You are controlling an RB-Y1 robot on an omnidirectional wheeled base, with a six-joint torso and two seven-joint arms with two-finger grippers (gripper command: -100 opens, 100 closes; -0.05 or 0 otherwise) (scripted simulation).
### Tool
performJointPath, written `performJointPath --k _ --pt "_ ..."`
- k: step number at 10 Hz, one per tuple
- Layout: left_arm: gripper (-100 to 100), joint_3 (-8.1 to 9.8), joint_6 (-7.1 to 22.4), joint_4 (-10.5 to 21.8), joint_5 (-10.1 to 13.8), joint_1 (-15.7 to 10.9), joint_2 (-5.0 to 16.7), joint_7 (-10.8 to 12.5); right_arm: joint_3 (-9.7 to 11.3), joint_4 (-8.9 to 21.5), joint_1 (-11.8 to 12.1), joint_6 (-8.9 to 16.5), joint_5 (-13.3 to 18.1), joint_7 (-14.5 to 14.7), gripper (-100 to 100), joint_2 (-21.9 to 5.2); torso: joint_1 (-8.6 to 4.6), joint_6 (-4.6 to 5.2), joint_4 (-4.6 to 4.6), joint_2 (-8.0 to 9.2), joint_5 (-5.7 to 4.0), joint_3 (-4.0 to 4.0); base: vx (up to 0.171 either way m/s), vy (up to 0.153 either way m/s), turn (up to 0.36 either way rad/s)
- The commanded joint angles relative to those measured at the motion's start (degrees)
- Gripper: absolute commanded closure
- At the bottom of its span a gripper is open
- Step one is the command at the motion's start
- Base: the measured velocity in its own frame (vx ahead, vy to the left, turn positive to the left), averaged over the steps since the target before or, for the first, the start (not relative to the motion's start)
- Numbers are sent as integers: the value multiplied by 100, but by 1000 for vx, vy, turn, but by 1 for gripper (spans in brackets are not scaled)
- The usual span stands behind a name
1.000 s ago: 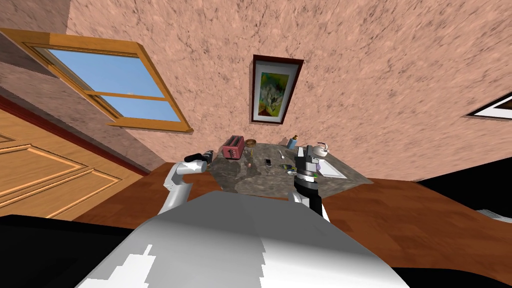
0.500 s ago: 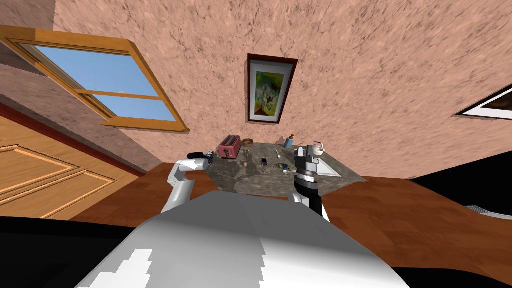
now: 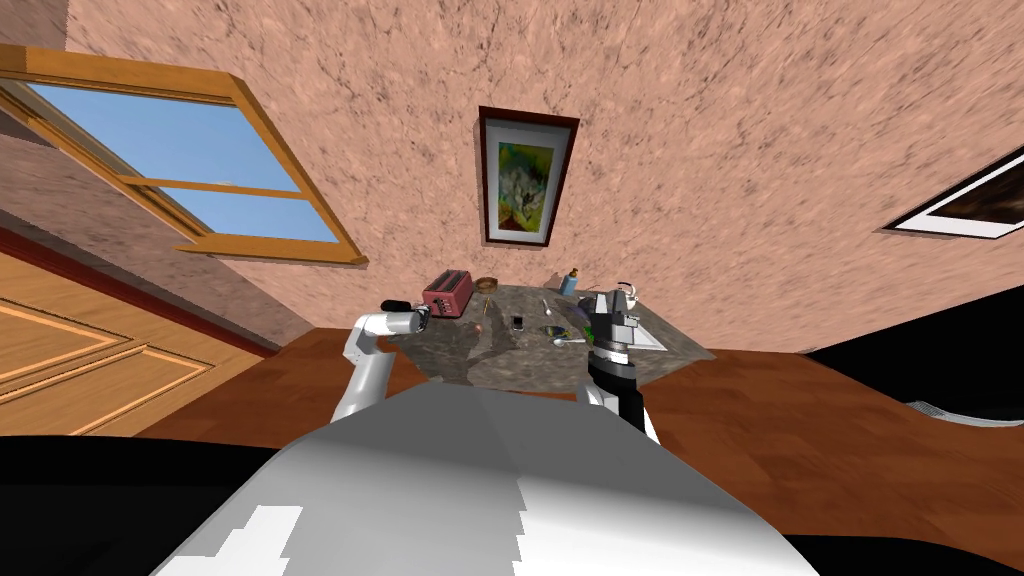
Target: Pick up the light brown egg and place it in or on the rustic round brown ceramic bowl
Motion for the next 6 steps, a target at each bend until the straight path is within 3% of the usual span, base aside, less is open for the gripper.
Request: performJointPath --k 1,6 --pt "-100 0 260 38 -15 -79 -4 -61 0 0 0 0 0 0 0 0 0 0 0 0 0 0 13 -107 -21" --pt "-100 -2 1019 264 -69 -457 -28 -366 0 0 0 0 0 0 0 0 4 -2 0 0 0 0 9 -129 -35"
